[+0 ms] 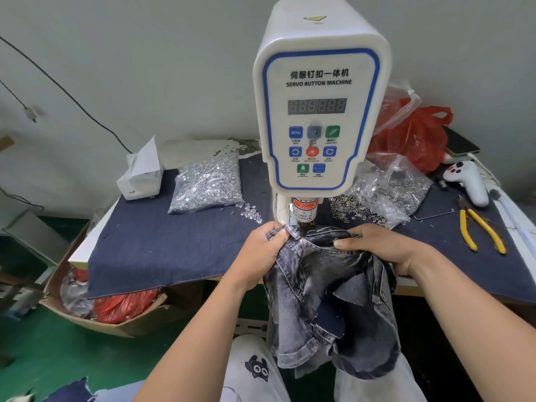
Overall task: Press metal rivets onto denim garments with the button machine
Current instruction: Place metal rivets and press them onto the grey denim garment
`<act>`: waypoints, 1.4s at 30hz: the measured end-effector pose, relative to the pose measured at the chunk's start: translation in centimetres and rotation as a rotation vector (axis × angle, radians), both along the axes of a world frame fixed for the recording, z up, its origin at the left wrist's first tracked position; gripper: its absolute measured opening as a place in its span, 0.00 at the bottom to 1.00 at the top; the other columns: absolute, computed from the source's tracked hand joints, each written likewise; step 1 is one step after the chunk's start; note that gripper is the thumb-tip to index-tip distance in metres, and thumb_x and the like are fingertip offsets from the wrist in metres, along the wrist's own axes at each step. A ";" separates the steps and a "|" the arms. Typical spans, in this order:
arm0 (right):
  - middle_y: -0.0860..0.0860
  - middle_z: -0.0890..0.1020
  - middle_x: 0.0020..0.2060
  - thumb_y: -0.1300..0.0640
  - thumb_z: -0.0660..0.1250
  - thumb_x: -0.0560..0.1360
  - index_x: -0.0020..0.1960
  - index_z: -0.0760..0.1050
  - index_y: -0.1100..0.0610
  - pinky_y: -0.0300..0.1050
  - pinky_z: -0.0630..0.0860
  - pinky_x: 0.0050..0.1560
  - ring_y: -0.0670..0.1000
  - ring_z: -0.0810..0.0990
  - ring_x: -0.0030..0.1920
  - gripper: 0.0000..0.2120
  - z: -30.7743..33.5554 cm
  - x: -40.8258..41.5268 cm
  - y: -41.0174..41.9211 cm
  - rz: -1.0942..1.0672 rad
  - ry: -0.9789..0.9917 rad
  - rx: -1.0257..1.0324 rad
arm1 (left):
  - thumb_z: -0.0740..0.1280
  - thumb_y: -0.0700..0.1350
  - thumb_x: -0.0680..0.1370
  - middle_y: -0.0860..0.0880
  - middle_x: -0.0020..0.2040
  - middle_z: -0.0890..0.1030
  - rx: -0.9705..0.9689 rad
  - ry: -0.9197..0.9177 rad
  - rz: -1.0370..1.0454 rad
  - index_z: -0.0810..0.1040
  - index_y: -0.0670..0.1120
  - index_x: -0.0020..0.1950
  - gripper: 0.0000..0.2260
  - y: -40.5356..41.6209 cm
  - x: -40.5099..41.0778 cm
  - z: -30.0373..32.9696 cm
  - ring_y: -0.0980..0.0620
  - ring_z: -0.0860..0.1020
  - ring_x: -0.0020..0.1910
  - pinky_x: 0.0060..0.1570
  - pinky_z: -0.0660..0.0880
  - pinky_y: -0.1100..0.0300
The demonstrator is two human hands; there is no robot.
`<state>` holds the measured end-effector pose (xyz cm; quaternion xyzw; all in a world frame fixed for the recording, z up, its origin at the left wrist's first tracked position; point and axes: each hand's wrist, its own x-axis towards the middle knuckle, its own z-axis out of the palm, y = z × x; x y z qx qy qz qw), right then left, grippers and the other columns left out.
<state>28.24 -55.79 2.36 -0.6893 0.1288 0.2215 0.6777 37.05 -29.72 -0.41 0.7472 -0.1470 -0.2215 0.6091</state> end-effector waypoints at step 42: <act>0.60 0.86 0.54 0.62 0.72 0.75 0.57 0.83 0.62 0.47 0.80 0.56 0.54 0.84 0.54 0.11 2.8 -2.2 4.8 0.315 -0.111 0.047 | 0.76 0.59 0.76 0.60 0.43 0.85 0.385 -0.063 -0.586 0.85 0.56 0.46 0.08 2.9 -2.7 4.6 0.61 0.82 0.44 0.52 0.75 0.60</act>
